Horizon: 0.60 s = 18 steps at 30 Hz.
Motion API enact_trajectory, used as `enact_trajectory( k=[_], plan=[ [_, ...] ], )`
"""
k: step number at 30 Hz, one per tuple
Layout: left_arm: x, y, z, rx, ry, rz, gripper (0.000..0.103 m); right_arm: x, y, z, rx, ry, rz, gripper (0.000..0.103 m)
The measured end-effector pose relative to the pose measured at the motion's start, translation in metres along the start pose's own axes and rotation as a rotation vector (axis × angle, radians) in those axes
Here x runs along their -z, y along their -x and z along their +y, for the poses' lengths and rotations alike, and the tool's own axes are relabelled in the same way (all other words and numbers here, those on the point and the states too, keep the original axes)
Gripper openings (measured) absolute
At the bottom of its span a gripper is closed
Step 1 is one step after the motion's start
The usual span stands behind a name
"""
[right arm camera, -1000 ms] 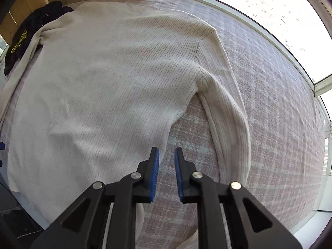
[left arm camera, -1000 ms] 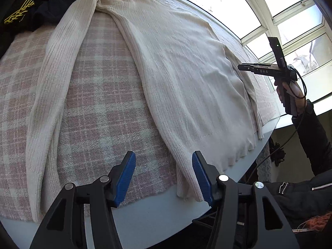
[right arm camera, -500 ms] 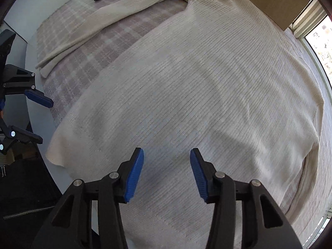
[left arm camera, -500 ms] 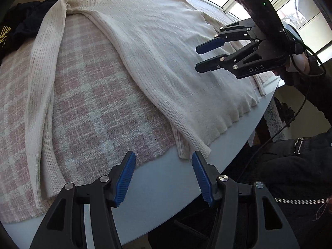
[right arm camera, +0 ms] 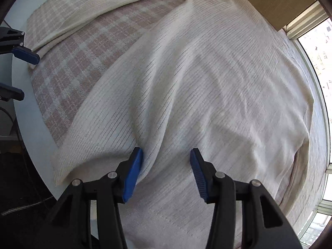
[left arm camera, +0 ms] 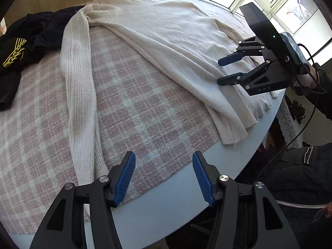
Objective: Fold clothes
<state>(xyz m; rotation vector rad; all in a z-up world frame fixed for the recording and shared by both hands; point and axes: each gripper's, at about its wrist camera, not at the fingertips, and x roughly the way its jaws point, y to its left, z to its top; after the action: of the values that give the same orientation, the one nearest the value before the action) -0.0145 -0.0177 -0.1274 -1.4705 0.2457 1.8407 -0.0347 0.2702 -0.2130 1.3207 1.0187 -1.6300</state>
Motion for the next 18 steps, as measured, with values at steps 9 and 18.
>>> enact_trajectory(
  k=[9, 18],
  plan=[
    [0.007, 0.007, 0.003, 0.04, -0.022, -0.039, 0.055, -0.027, 0.019, 0.068, 0.037, 0.058, -0.001, 0.048],
    [0.018, 0.012, 0.017, 0.102, -0.052, -0.067, 0.055, -0.03, 0.027, 0.086, 0.112, -0.04, 0.063, 0.048]
  ],
)
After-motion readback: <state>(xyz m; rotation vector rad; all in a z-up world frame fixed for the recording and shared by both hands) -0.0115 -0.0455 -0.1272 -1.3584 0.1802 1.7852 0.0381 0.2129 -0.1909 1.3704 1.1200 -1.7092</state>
